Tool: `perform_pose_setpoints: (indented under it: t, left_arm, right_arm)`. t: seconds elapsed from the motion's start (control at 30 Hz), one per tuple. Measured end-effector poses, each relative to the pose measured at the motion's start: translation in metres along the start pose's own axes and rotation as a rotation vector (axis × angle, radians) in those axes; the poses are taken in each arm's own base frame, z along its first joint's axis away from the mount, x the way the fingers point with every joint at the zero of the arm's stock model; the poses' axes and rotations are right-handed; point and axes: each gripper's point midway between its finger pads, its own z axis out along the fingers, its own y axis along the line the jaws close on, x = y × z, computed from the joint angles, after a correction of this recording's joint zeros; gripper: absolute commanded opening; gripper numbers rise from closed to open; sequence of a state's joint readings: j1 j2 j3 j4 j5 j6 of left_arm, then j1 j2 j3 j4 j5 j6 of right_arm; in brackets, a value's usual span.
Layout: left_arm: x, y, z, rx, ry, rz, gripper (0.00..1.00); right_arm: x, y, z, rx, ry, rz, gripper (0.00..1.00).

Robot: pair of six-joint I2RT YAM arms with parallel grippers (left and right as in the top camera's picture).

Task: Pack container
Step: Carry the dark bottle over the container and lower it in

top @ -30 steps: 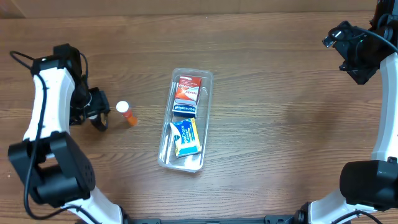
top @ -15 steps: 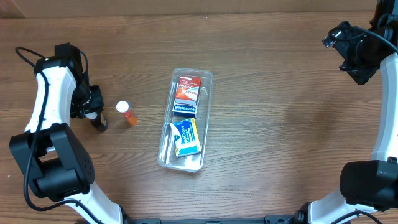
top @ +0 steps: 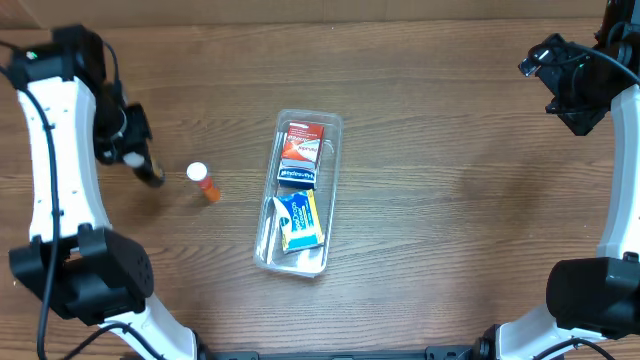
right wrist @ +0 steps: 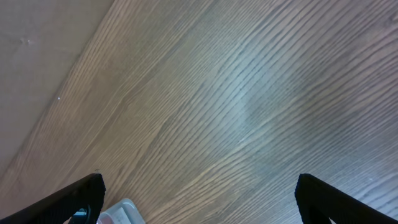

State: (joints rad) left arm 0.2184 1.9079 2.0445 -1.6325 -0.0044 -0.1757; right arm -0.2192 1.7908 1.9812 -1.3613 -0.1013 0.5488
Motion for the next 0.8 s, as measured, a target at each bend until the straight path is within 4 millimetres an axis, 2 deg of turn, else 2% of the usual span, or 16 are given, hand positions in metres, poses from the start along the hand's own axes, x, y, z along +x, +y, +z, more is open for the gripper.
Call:
perform_pose_setpoints:
  t: [0.03, 0.1, 0.13, 0.17, 0.23, 0.3, 0.37, 0.4, 0.5, 0.53, 0.6, 0.67, 0.8]
  left_arm:
    - [-0.001, -0.008, -0.016, 0.018, -0.044, 0.000, 0.21]
    - [0.003, -0.039, -0.064, 0.087, -0.186, 0.030, 0.20]
    - [0.005, -0.046, -0.073, 0.108, -0.210, 0.026, 0.20]
    - [0.020, -0.074, -0.100, 0.156, -0.287, 0.092, 0.19]
    - [0.041, -0.107, -0.117, 0.196, -0.330, 0.161, 0.18]
    - [0.054, -0.139, -0.120, 0.216, -0.350, 0.224, 0.20]
    - [0.064, -0.178, -0.109, 0.226, -0.365, 0.306, 0.22]
    - [0.070, -0.202, -0.095, 0.229, -0.362, 0.360, 0.22]
    - [0.081, -0.242, -0.054, 0.216, -0.345, 0.458, 0.21]
    - [0.089, -0.254, -0.035, 0.206, -0.327, 0.502, 0.21]
    - [0.100, -0.266, -0.003, 0.177, -0.284, 0.560, 0.22]
    - [0.105, -0.274, 0.018, 0.163, -0.260, 0.580, 0.22]
    - [0.107, -0.277, 0.040, 0.143, -0.227, 0.565, 0.23]
  right_arm:
    - [0.000, 0.000, 0.000, 0.000, -0.001, 0.001, 1.00]
    - [0.000, 0.000, 0.000, 0.000, -0.001, 0.000, 1.00]
    - [0.000, 0.000, 0.000, 0.001, 0.000, 0.000, 1.00]
    - [0.000, 0.000, 0.000, 0.000, 0.000, 0.000, 1.00]
    - [0.000, 0.000, 0.000, 0.000, 0.000, 0.001, 1.00]
    - [0.000, 0.000, 0.000, 0.000, 0.000, 0.001, 1.00]
    - [0.000, 0.000, 0.000, 0.000, 0.000, 0.000, 1.00]
    - [0.000, 0.000, 0.000, 0.000, 0.000, 0.000, 1.00]
    - [0.000, 0.000, 0.000, 0.000, -0.001, 0.001, 1.00]
    - [0.000, 0.000, 0.000, 0.000, -0.001, 0.000, 1.00]
    - [0.000, 0.000, 0.000, 0.000, -0.001, 0.000, 1.00]
    - [0.000, 0.000, 0.000, 0.000, -0.001, 0.001, 1.00]
    - [0.000, 0.000, 0.000, 0.000, 0.000, 0.000, 1.00]
